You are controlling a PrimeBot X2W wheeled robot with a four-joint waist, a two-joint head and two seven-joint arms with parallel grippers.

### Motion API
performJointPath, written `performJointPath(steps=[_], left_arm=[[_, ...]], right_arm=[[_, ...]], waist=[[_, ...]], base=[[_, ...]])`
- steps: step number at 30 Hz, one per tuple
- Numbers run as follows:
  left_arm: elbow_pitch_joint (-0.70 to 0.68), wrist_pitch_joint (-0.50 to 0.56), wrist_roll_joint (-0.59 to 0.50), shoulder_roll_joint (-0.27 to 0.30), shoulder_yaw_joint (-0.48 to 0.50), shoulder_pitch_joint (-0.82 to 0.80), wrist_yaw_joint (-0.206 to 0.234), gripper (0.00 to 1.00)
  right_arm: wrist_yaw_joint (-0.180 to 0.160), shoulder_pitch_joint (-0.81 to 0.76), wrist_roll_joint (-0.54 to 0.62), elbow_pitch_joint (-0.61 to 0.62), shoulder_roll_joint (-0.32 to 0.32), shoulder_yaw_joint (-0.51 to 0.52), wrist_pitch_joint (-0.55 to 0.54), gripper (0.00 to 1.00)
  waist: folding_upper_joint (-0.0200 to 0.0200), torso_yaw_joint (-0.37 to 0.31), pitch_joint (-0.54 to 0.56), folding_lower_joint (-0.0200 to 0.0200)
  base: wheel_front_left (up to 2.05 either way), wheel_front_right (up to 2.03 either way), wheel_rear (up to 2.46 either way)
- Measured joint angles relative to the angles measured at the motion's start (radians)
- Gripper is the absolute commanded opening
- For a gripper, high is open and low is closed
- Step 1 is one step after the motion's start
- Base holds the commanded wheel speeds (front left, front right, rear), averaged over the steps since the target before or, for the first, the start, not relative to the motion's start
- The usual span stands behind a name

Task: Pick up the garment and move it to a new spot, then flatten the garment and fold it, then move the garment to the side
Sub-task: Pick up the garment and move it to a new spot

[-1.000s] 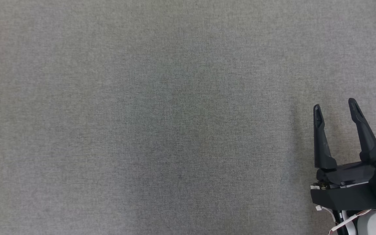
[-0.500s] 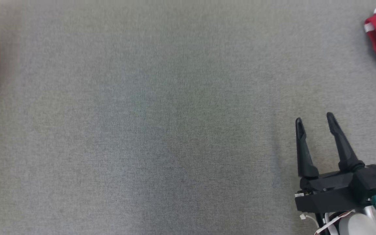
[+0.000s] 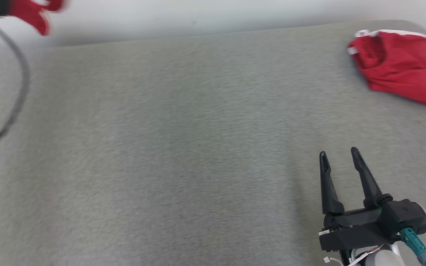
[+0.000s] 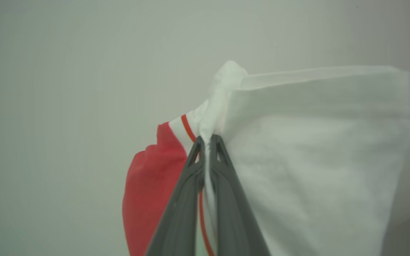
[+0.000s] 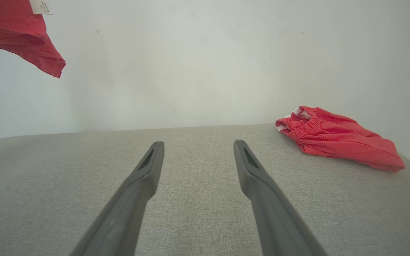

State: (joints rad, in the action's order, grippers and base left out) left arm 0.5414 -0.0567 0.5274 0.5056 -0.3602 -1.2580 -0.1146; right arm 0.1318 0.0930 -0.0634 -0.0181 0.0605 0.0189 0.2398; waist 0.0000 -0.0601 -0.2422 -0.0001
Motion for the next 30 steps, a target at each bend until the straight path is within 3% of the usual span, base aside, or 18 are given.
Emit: performJointPath(steps=[8, 16, 24, 30], left_arm=[[-0.201, 0.076, 0.014, -0.105, -0.072, 0.057, 0.036, 0.0], [-0.313, 0.108, 0.035, -0.186, -0.139, 0.218, 0.088, 0.0], [-0.255, 0.065, 0.071, -0.259, -0.195, 0.436, 0.134, 0.0], [-0.117, 0.034, 0.064, -0.268, -0.244, 0.566, 0.141, 0.0]], right_arm=[[0.0, 0.003, -0.024, -0.057, -0.007, -0.022, 0.017, 1.0], [0.0, 0.0, -0.049, -0.07, -0.008, -0.018, 0.021, 1.0], [0.0, 0.0, -0.057, -0.067, -0.008, -0.02, 0.022, 1.0], [0.0, 0.007, -0.057, -0.068, -0.008, -0.016, 0.022, 1.0]], waist=[[0.0, -0.11, 0.034, 0.0], [0.0, -0.214, 0.051, 0.0], [0.0, -0.25, 0.04, 0.0001], [0.0, -0.243, 0.03, 0.0001]], base=[[0.0, 0.0, 0.0], [0.0, 0.0, 0.0], [0.0, 0.0, 0.0], [0.0, 0.0, 0.0]])
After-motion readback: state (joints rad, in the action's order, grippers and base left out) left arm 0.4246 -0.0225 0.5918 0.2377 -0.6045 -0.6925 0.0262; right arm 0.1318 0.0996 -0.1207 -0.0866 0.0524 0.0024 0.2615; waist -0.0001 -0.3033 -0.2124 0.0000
